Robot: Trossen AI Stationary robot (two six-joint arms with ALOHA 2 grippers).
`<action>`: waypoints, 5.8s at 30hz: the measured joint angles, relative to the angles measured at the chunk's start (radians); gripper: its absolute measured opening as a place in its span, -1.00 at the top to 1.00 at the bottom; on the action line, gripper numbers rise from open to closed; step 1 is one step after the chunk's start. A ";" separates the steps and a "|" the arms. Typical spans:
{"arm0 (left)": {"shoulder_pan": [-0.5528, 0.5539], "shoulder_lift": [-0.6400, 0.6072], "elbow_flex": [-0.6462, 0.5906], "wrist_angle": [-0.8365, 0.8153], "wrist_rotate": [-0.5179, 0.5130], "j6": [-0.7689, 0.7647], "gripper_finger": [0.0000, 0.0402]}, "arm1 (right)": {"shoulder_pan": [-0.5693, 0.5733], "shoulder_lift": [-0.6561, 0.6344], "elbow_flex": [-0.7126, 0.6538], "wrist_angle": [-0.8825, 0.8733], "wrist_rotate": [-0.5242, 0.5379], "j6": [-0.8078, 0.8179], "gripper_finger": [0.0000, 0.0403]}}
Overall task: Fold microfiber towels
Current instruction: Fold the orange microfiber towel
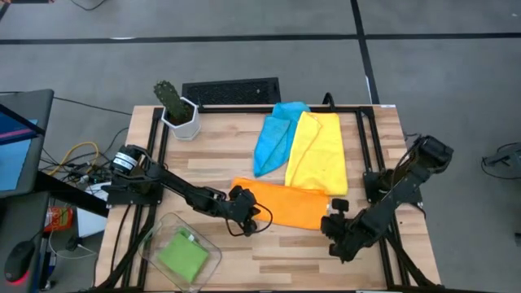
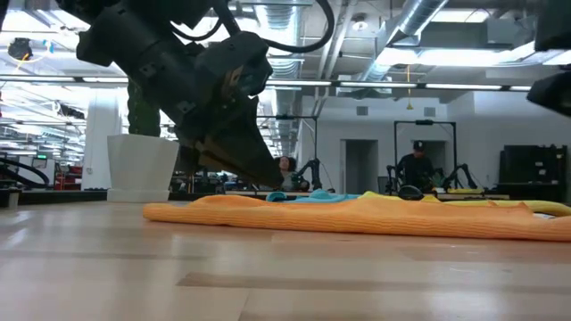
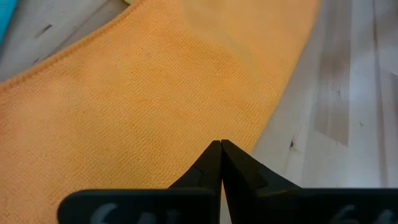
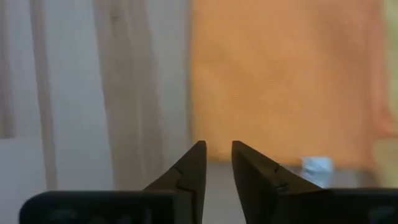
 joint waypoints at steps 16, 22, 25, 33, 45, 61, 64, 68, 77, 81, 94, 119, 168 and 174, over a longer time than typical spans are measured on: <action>0.000 0.000 0.000 -0.002 0.001 0.005 1.00 | 0.002 0.020 0.050 -0.058 0.006 -0.002 0.49; 0.000 0.000 0.000 -0.002 0.000 0.006 1.00 | 0.001 -0.030 0.048 -0.019 0.109 0.015 0.44; 0.000 0.000 0.000 -0.002 0.004 0.004 1.00 | -0.005 -0.001 0.048 -0.010 0.104 0.003 0.33; 0.000 0.000 0.000 -0.003 0.004 -0.011 0.97 | 0.005 0.113 0.048 0.036 0.009 -0.005 -0.09; 0.000 0.000 0.000 -0.009 0.004 -0.016 0.95 | -0.005 0.199 0.051 0.039 -0.005 0.053 0.16; 0.000 0.000 0.000 -0.025 0.001 -0.015 0.95 | -0.050 0.048 0.043 -0.009 -0.033 -0.028 0.84; 0.000 0.000 -0.001 -0.026 0.001 -0.017 0.95 | -0.081 0.008 0.044 0.009 -0.026 -0.115 0.85; 0.000 0.000 -0.001 -0.026 0.001 -0.018 0.95 | -0.132 -0.011 0.058 0.077 -0.026 -0.302 0.93; 0.000 0.000 -0.001 -0.024 0.002 -0.026 0.95 | -0.267 0.119 0.174 0.167 -0.026 -0.634 0.84; 0.000 0.000 -0.001 -0.023 0.002 -0.034 0.95 | -0.309 0.189 0.219 0.241 -0.027 -0.760 0.84; 0.000 0.000 -0.001 -0.025 0.008 -0.044 0.95 | -0.403 0.321 0.293 0.342 -0.083 -0.837 0.83; 0.000 0.002 0.019 -0.021 0.044 -0.053 0.95 | -0.481 0.047 0.223 0.299 -0.097 -0.629 -0.02; -0.053 0.115 0.162 0.041 -0.051 0.037 1.00 | -0.431 0.188 -0.079 0.932 0.167 -0.514 0.71; -0.053 0.168 0.161 0.041 -0.051 0.025 1.00 | -0.444 0.287 -0.080 0.978 0.158 -0.456 0.71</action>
